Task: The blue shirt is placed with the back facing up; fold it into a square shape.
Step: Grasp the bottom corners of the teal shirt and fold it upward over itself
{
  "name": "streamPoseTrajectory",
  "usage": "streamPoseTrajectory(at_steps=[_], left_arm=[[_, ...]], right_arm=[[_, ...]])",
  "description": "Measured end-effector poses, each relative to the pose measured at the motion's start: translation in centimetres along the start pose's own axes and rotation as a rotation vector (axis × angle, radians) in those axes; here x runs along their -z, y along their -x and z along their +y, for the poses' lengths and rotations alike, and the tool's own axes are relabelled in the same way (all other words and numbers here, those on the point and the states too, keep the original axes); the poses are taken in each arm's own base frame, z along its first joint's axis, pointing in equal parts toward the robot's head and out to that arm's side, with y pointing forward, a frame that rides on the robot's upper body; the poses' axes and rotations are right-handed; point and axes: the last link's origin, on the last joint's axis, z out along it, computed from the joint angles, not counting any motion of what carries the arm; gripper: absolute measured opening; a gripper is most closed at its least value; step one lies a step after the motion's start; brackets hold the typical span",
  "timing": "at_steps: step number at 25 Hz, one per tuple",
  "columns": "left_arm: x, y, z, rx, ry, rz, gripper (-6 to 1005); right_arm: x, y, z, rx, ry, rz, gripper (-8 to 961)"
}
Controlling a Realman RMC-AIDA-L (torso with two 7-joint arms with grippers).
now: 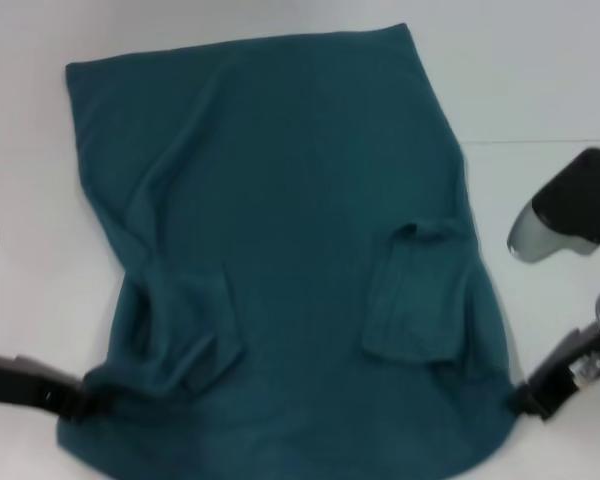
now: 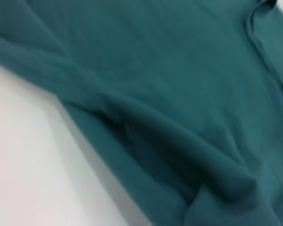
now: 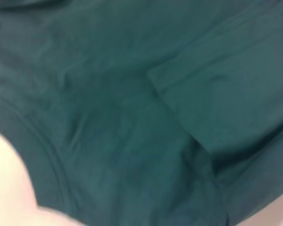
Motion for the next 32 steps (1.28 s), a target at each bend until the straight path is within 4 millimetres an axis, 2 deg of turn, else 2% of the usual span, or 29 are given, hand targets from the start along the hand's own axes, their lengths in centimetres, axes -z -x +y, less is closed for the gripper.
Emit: streamPoseTrajectory(at_steps=[5, 10, 20, 24, 32], left_arm=[[1.1, 1.7, 1.0, 0.041, 0.034, -0.171, 54], [1.3, 3.3, 1.6, 0.062, 0.04, -0.302, 54], [2.5, 4.6, 3.4, 0.068, 0.135, -0.413, 55], [3.5, 3.4, 3.8, 0.04, 0.149, -0.316, 55], [5.8, -1.4, 3.6, -0.035, 0.115, -0.08, 55]], right_arm=[[0.8, -1.7, 2.1, 0.098, 0.081, 0.104, 63], [1.3, -3.6, 4.4, 0.203, 0.211, 0.188, 63], [0.7, -5.5, 5.7, 0.233, 0.25, 0.255, 63], [2.5, -4.8, 4.9, 0.227, 0.257, 0.111, 63], [7.0, -2.8, 0.6, 0.113, 0.176, -0.157, 63]])
